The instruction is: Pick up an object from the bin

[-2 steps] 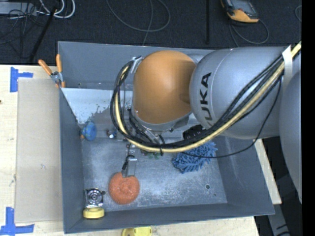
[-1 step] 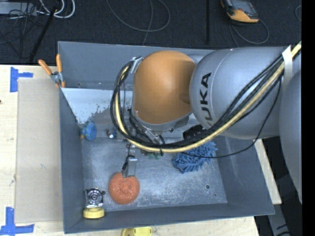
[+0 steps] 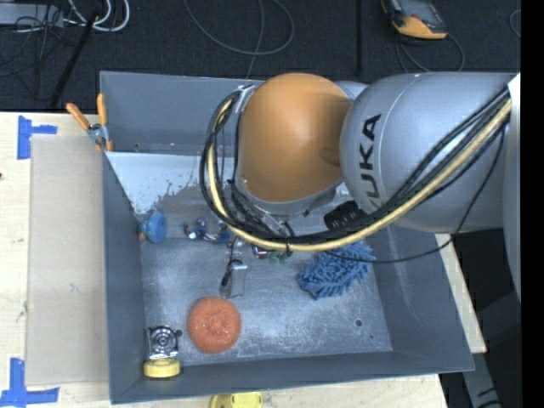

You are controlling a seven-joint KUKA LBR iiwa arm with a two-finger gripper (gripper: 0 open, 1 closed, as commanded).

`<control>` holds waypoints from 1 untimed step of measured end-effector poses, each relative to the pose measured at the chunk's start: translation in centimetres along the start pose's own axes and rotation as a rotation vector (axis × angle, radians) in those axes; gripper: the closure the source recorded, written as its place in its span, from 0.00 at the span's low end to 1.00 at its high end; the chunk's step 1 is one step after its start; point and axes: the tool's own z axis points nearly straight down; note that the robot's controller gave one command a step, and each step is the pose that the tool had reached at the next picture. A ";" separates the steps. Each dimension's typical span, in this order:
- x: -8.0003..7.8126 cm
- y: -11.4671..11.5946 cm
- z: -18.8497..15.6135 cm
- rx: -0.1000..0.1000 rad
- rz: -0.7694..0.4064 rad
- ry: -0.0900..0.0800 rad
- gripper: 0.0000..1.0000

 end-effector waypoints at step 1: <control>1.8 -0.9 3.1 -0.002 -0.061 -0.012 0.00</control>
Offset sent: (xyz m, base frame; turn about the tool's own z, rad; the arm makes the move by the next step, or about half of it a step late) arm -0.0377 -0.0257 -0.1083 -0.1192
